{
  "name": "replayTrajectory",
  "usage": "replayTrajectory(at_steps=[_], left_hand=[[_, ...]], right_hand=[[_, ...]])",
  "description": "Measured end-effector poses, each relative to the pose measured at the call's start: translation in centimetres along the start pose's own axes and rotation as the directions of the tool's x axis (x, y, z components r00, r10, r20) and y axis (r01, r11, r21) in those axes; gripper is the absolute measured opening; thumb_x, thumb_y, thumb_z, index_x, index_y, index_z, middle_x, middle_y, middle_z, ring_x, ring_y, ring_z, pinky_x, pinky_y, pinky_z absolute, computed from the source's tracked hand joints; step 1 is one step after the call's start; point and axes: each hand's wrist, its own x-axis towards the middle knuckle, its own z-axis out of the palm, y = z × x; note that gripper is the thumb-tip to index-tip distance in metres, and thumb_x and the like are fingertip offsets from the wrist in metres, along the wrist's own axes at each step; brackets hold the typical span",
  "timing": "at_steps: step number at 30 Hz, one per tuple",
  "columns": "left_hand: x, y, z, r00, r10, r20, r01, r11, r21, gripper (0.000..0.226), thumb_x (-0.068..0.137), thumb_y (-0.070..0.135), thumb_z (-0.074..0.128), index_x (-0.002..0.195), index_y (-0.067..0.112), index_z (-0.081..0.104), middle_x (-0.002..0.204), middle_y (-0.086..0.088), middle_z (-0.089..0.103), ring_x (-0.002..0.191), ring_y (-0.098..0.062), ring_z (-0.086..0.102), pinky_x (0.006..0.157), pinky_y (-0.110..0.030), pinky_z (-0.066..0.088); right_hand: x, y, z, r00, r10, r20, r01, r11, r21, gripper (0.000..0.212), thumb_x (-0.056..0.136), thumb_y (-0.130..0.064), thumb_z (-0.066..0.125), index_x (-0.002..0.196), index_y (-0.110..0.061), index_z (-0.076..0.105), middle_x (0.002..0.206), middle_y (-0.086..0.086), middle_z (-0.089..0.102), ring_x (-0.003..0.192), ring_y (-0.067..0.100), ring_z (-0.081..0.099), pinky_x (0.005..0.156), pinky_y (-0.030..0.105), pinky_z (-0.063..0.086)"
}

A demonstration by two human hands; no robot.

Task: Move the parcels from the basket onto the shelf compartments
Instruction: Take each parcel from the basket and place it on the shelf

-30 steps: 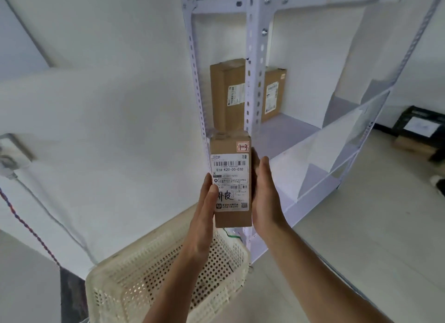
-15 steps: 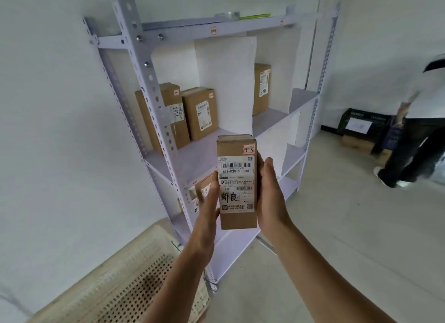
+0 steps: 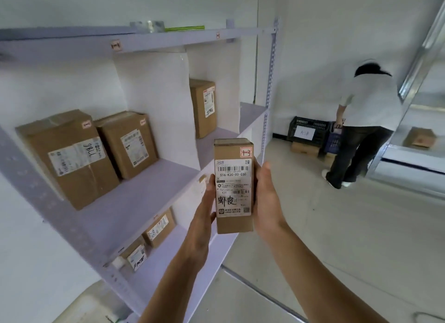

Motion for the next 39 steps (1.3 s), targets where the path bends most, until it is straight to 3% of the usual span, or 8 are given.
replayTrajectory(at_steps=[4, 8, 15, 27, 28, 29, 30, 39], left_hand=[[6.5, -0.1, 0.3, 1.0, 0.016, 0.01, -0.016, 1.0, -0.009, 0.054, 0.102, 0.072, 0.03, 0.152, 0.057, 0.045, 0.144, 0.032, 0.061, 0.131, 0.013, 0.056, 0.118, -0.04, 0.04], [11.5, -0.2, 1.1, 1.0, 0.014, 0.012, -0.014, 1.0, -0.02, 0.04, 0.114, 0.048, 0.028, 0.149, 0.055, 0.045, 0.134, 0.037, 0.065, 0.124, 0.014, 0.06, 0.115, -0.038, 0.044], [18.8, -0.9, 3.1, 1.0, -0.01, 0.007, 0.01, 0.999, -0.045, 0.041, 0.105, 0.055, 0.034, 0.143, 0.055, 0.049, 0.126, 0.037, 0.069, 0.118, 0.013, 0.064, 0.118, -0.043, 0.044], [31.1, -0.8, 12.8, 0.996, 0.052, 0.066, -0.052, 0.999, -0.007, 0.039, 0.1, 0.056, 0.021, 0.134, 0.053, 0.04, 0.109, 0.054, 0.063, 0.108, 0.028, 0.059, 0.097, -0.016, 0.049], [32.0, -0.1, 13.7, 0.999, 0.007, 0.036, -0.008, 1.0, 0.025, 0.106, 0.031, 0.076, 0.032, 0.134, 0.052, 0.039, 0.111, 0.054, 0.063, 0.11, 0.028, 0.058, 0.093, -0.011, 0.05], [33.1, -1.1, 14.7, 0.999, 0.041, 0.023, -0.041, 0.999, 0.007, 0.089, 0.096, -0.013, -0.007, 0.134, 0.052, 0.04, 0.111, 0.053, 0.063, 0.11, 0.028, 0.058, 0.088, -0.006, 0.05], [34.1, -0.3, 15.9, 1.0, 0.021, 0.019, -0.021, 1.0, -0.01, 0.032, 0.109, 0.053, 0.021, 0.132, 0.053, 0.043, 0.11, 0.052, 0.065, 0.108, 0.028, 0.059, 0.084, -0.003, 0.049], [43.1, -0.4, 20.7, 0.987, -0.009, -0.162, 0.008, 1.0, -0.006, 0.05, 0.1, 0.061, 0.025, 0.144, 0.053, 0.046, 0.107, 0.046, 0.069, 0.102, 0.026, 0.063, 0.072, 0.001, 0.049]], right_hand=[[5.6, -1.2, -1.4, 0.998, 0.019, -0.064, -0.02, 1.0, -0.006, 0.065, 0.101, -0.076, 0.022, 0.121, -0.045, 0.075, 0.13, 0.005, 0.075, 0.124, 0.031, 0.068, 0.114, 0.063, 0.044], [9.8, -2.3, -2.2, 0.996, -0.01, -0.085, 0.011, 1.0, 0.014, 0.064, 0.102, -0.072, 0.022, 0.136, -0.041, 0.066, 0.132, 0.005, 0.073, 0.125, 0.03, 0.068, 0.113, 0.061, 0.046], [15.8, -3.9, -4.9, 0.993, -0.05, -0.103, 0.054, 0.998, 0.035, 0.06, 0.107, -0.062, 0.021, 0.145, -0.034, 0.057, 0.131, 0.005, 0.074, 0.12, 0.023, 0.071, 0.101, 0.044, 0.058], [29.3, -7.5, -15.7, 1.0, -0.007, 0.016, 0.005, 0.99, 0.14, 0.059, 0.101, -0.069, 0.03, 0.126, -0.037, 0.072, 0.132, 0.015, 0.072, 0.123, 0.043, 0.067, 0.103, 0.078, 0.044], [30.6, -8.1, -16.6, 1.0, -0.002, 0.025, -0.001, 0.991, 0.131, 0.06, 0.101, -0.069, 0.029, 0.128, -0.036, 0.071, 0.132, 0.015, 0.072, 0.123, 0.042, 0.067, 0.103, 0.077, 0.045], [31.7, -8.7, -17.5, 0.999, 0.003, 0.036, -0.008, 0.993, 0.12, 0.06, 0.103, -0.068, 0.027, 0.128, -0.036, 0.072, 0.132, 0.014, 0.072, 0.123, 0.04, 0.068, 0.105, 0.074, 0.047], [32.8, -9.2, -18.4, 0.999, 0.008, 0.049, -0.014, 0.994, 0.107, 0.061, 0.104, -0.067, 0.025, 0.126, -0.037, 0.073, 0.132, 0.014, 0.073, 0.122, 0.039, 0.069, 0.105, 0.071, 0.048], [41.9, -11.8, -22.9, 0.984, 0.062, 0.166, -0.065, 0.998, 0.014, 0.074, 0.099, -0.07, 0.024, 0.138, -0.022, 0.066, 0.129, 0.013, 0.074, 0.118, 0.035, 0.071, 0.098, 0.058, 0.058]])
